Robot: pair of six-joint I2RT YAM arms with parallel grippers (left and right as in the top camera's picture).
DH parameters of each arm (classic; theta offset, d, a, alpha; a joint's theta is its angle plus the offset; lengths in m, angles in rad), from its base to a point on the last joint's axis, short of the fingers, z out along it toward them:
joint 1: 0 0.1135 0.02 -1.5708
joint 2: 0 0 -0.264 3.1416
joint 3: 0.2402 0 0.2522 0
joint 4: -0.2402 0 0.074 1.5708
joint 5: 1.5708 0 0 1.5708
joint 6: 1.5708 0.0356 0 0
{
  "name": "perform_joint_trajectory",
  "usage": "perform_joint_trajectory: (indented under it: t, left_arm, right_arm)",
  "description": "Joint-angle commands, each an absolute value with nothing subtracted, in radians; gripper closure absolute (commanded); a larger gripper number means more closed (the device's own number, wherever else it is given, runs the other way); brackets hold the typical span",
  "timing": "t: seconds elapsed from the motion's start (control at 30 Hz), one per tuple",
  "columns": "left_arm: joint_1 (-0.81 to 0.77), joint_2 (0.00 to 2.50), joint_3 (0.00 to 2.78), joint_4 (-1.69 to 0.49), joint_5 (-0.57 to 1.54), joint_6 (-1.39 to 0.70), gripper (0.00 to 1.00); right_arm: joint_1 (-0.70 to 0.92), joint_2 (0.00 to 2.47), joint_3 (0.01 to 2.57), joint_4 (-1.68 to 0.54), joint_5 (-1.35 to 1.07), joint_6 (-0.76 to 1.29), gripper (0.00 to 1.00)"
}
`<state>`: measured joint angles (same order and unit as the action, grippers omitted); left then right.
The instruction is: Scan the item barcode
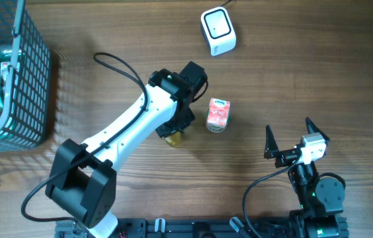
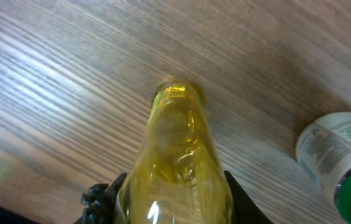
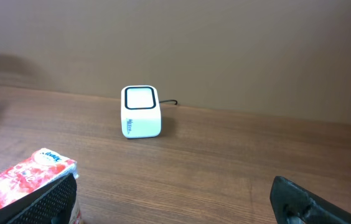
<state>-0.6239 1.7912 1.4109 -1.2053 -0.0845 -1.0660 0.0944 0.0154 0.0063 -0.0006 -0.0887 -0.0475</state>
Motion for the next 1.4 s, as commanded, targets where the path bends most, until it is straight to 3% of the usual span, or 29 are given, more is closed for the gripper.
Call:
perform_joint_trajectory:
  t: [0.0, 0.5, 0.8, 1.37]
  left_arm:
    - [-0.625, 1.782, 1.405, -1.129, -0.095, -0.985, 0.73]
    - [-0.626, 1.782, 1.405, -0.949, -0.026, -0.620, 0.73]
    - [-0.627, 1.782, 1.405, -0.942, 0.086, -0.609, 0.75]
    - [-0.660, 1.782, 1.405, -0.939, 0.092, -0.605, 0.80]
  right_arm:
    - [0.091, 0.009, 0.005, 0.002, -0.079, -0.052, 0.00]
    - [0.091, 0.009, 0.005, 0.002, -0.079, -0.052, 0.00]
    - [0.091, 0.009, 0.005, 0.002, -0.079, -0.052, 0.00]
    - [0.091, 0.009, 0.005, 0.002, -0.079, -0.052, 0.00]
